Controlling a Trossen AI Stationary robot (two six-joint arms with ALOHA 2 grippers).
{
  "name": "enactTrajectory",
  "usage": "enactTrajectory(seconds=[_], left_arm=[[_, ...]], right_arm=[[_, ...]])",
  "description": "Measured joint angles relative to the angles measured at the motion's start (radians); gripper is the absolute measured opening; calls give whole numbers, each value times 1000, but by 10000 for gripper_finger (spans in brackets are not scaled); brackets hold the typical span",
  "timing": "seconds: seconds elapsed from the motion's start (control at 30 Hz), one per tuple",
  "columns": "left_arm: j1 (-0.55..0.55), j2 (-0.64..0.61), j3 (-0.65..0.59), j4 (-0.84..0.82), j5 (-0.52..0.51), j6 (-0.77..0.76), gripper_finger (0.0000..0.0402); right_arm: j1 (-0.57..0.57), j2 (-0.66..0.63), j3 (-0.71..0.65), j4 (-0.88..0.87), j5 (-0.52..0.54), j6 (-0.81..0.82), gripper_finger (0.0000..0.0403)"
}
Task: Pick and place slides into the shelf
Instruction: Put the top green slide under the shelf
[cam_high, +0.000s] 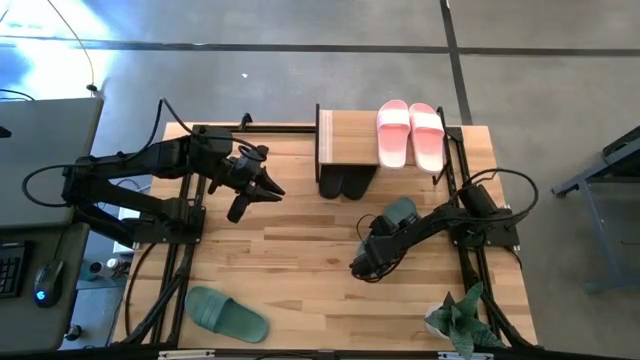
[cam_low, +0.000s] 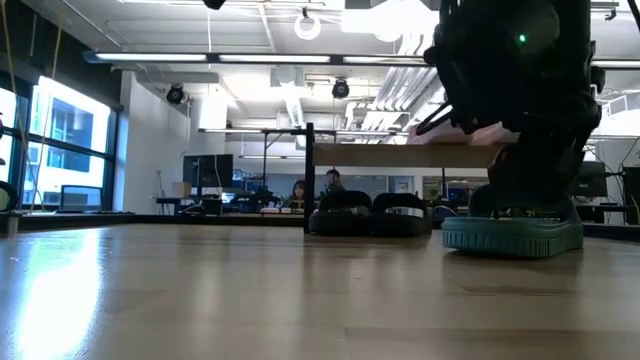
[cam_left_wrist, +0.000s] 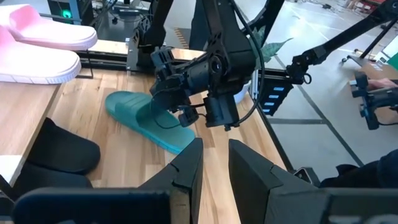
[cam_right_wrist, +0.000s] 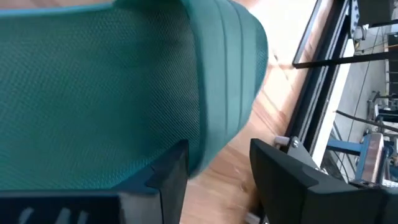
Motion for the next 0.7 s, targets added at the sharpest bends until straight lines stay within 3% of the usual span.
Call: enactTrajectory(seconds=[0.33,0.7], left_arm=[[0,0,0,0,-1,0,63],[0,0,0,-22,-7,8,63]], right_arm=[[-18,0,-73,26,21,0,152],[-33,0,-105,-34,86,-37,9]])
